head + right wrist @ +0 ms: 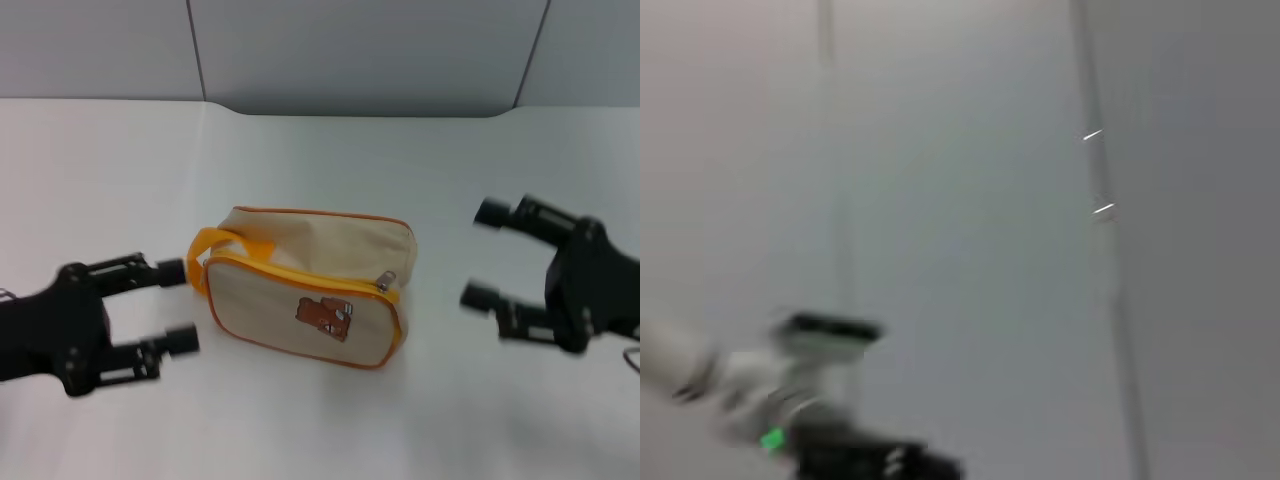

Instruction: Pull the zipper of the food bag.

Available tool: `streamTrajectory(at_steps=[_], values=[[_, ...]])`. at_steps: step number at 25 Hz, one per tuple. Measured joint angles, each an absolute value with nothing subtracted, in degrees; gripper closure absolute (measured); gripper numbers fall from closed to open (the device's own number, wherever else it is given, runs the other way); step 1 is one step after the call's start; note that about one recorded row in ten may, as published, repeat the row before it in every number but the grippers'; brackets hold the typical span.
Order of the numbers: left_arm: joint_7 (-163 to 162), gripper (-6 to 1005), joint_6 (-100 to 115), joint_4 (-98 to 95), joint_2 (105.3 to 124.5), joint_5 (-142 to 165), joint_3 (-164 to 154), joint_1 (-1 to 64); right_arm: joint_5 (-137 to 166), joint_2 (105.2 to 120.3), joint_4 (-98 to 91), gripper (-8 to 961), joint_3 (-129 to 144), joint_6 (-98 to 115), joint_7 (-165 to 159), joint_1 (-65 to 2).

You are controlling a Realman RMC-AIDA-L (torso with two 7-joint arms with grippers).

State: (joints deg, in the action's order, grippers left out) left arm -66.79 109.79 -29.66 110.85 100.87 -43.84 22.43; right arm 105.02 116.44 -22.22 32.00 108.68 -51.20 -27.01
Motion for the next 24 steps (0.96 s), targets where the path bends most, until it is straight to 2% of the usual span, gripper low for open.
streamTrajectory(at_steps=[2,9,24], values=[[-67.3,374,110.5,-29.8,110.88,102.7,-44.0,23.4,106.7,116.33,-22.8,113,32.1,109.5,-52.0,-27.2],[-67.4,173,110.4,-29.5,112.13,109.1,-44.0,26.2,116.6,116.06,-23.6,113,32.2,110.2,-55.5,-29.5],[-66.9,180,110.4,-29.5,112.50,109.2,-43.6,25.9,117.3,116.28,-23.6,113,32.2,110.0,-55.7,-29.4]])
